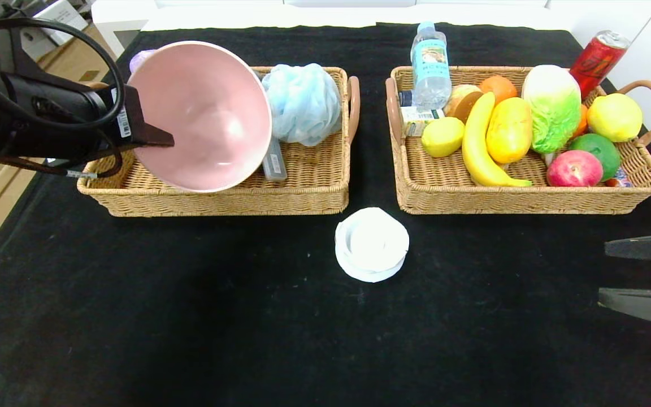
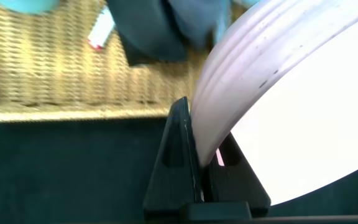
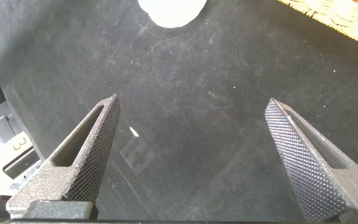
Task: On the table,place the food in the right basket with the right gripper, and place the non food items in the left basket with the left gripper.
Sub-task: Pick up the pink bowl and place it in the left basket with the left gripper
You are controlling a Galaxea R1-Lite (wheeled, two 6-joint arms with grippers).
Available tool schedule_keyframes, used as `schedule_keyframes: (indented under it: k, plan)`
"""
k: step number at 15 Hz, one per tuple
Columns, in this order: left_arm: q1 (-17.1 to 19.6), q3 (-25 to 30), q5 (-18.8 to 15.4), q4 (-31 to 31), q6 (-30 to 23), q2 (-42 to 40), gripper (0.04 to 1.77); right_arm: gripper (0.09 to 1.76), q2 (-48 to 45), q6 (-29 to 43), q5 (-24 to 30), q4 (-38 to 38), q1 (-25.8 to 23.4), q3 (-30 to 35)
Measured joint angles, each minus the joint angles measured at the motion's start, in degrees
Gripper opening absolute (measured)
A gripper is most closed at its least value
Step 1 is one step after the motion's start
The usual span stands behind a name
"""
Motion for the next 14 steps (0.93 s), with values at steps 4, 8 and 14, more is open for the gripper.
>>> schedule_keyframes:
  k: [4,8,14]
  plan:
    - [2.4,1.1,-0.1,-6.6,0.2,0.4,0.16,1.71,0.0,0.0,0.0,0.0,0.0,0.1]
    - [5.5,1.6,-0.2,-8.3,1.5,1.5,0.16,1.71,-0.1,0.0,0.0,0.0,0.0,0.1]
    - [10.2,1.7,-0.3,-12.0,1.7,4.5,0.16,1.71,-0.1,0.0,0.0,0.0,0.0,0.1]
